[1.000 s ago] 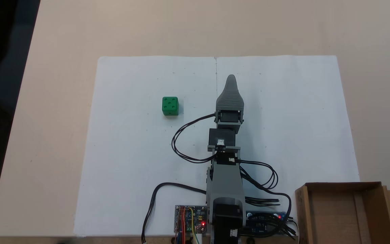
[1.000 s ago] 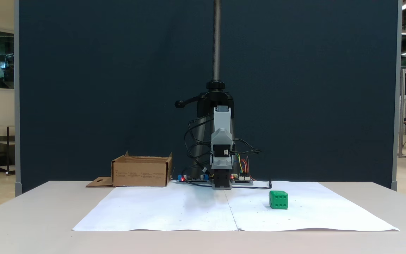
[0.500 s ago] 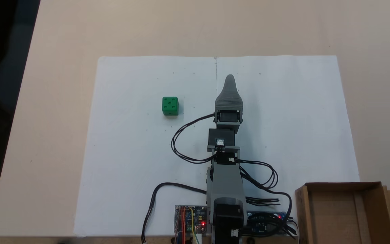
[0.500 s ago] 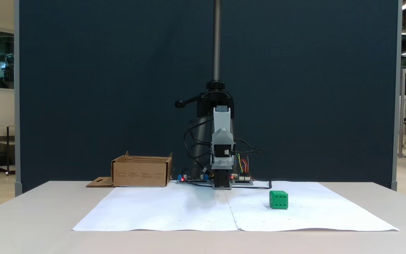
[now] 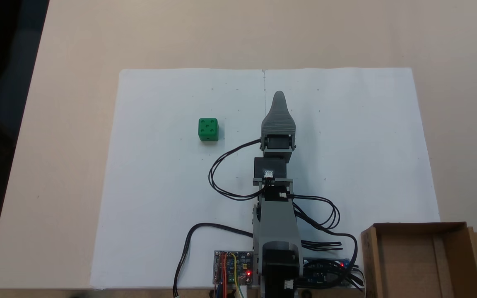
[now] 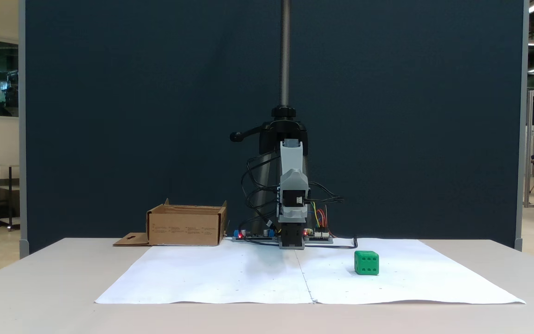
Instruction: Grasp a green dice and put it in the bin.
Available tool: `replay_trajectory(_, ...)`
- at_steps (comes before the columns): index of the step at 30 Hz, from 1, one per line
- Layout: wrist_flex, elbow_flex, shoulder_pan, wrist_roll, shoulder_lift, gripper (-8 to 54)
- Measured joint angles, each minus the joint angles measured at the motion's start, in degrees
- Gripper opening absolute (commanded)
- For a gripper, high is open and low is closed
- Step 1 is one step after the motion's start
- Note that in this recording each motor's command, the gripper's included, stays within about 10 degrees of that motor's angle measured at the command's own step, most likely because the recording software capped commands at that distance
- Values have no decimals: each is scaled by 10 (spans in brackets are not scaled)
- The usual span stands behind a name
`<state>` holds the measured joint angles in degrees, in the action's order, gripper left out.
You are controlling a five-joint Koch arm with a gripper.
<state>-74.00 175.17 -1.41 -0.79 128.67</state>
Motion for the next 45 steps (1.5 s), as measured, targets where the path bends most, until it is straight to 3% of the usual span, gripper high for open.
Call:
replay_trajectory(22, 28, -18, 14, 0, 0, 413)
replay_trajectory(38, 643, -369, 47, -4, 0, 414)
replay_trajectory(45, 869, -429, 132, -47, -4, 414)
